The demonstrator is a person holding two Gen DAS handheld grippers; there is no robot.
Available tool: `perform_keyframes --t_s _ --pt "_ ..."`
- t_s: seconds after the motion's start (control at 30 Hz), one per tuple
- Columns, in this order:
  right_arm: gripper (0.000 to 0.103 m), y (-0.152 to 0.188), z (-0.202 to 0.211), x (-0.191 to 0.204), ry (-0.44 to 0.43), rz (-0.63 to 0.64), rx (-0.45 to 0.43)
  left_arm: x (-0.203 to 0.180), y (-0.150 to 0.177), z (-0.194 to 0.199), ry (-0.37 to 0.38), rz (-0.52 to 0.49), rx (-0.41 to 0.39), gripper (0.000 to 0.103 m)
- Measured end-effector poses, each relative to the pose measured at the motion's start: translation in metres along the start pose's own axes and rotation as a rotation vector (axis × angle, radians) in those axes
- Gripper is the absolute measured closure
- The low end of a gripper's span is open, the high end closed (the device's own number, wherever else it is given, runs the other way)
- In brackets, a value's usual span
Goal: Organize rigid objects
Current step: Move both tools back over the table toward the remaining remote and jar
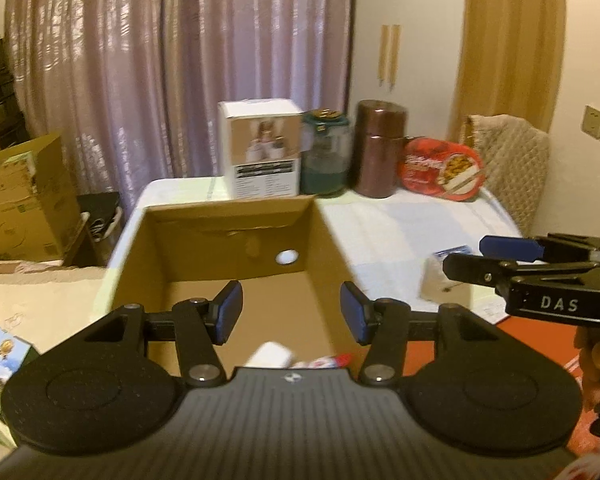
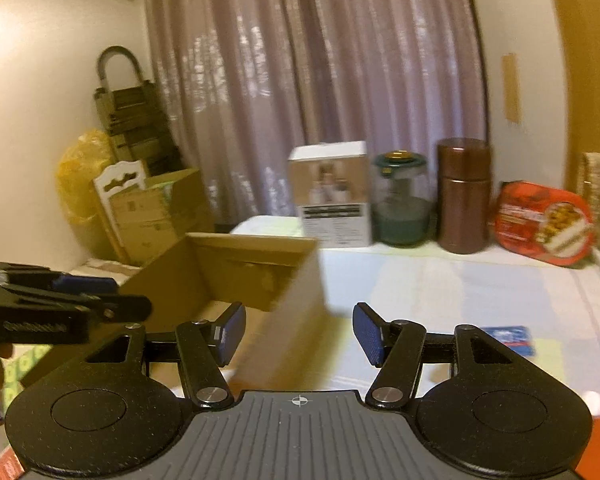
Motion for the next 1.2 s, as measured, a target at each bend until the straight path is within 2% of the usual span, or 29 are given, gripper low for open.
perform_keyframes --t_s 0.43,0.57,0.7,0.83,0.97,1.1,1.2 --pt "0.046 0.031 0.096 -0.112 0.221 -0.074 -0.011 -0.109 -0.008 0.009 0.130 -0.050 -0.015 0.048" --pt "0.046 0.049 0.121 -0.146 0.288 -0.101 0.018 -0.141 -0.003 0.012 0.168 -0.073 -0.014 0.042" --pt "0.046 0.067 0.139 -0.173 0.330 -0.139 0.052 -0.169 0.008 0.008 0.197 -0.111 0.001 0.042" --pt "0.046 0.081 0.145 -0.193 0.344 -0.165 0.086 -0.190 0.022 -0.004 0.207 -0.148 0.016 0.040" --pt "0.046 0.091 0.135 -0.210 0.334 -0.176 0.133 -0.205 0.040 -0.019 0.199 -0.171 0.037 0.040" --pt "0.046 0.098 0.123 -0.218 0.304 -0.179 0.160 -0.218 0.058 -0.037 0.186 -0.206 0.062 0.040" --pt "0.046 0.100 0.112 -0.221 0.280 -0.183 0.169 -0.229 0.065 -0.043 0.169 -0.257 0.047 0.040"
Point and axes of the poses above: each gripper's, at about its wrist camera, not at the fingertips, and z roughly against the way its jaws point, x to its left, y to its underside, the point moved 5 cm from there along -z, roughly the way its jaws point, and after that the axes turned 13 degrees about -y, right-handed, at the moved point
